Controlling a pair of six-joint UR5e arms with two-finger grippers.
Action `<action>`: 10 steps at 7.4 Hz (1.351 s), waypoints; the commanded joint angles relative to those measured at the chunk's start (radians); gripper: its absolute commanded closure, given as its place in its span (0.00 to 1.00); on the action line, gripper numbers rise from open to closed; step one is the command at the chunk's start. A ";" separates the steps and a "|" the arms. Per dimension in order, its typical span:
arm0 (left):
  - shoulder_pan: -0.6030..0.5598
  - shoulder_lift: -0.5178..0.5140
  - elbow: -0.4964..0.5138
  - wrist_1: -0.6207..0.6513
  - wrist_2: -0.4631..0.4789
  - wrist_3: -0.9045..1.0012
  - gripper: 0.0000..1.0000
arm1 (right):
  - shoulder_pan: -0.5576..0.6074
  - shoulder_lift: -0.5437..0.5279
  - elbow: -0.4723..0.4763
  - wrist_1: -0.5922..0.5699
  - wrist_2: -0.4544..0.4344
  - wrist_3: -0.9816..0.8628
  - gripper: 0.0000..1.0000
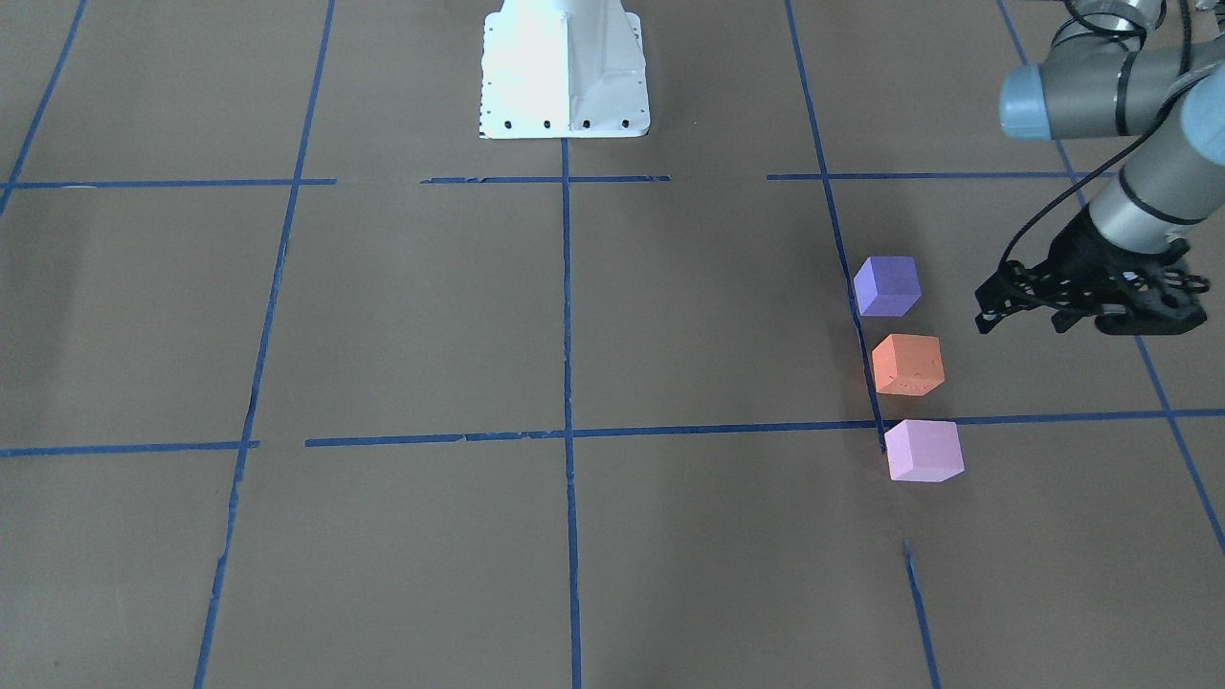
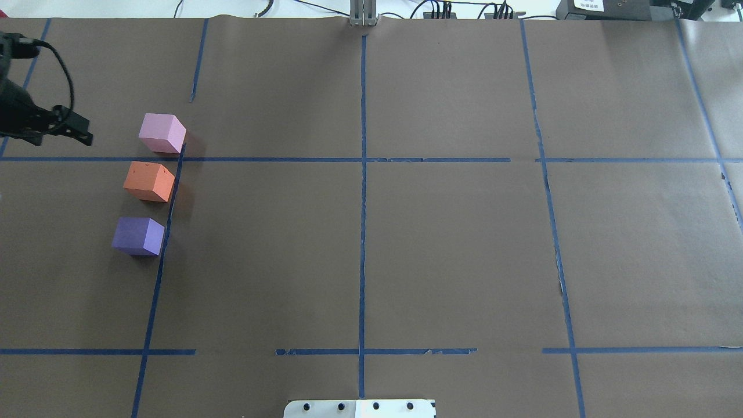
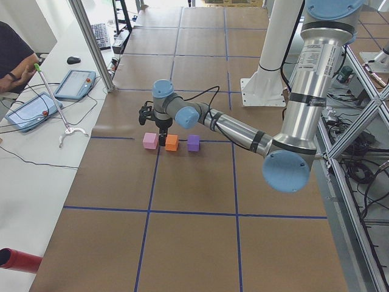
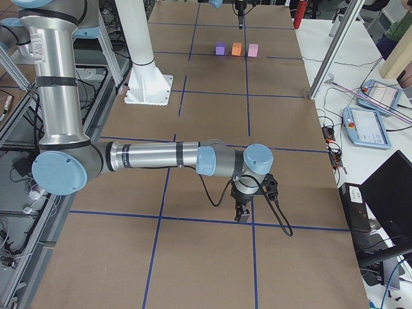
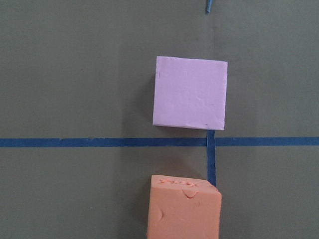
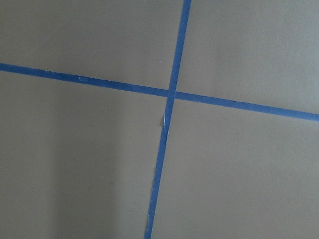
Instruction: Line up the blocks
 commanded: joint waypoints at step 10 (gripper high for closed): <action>-0.429 0.238 0.142 -0.010 -0.146 0.656 0.00 | 0.000 0.000 0.000 0.000 0.000 0.000 0.00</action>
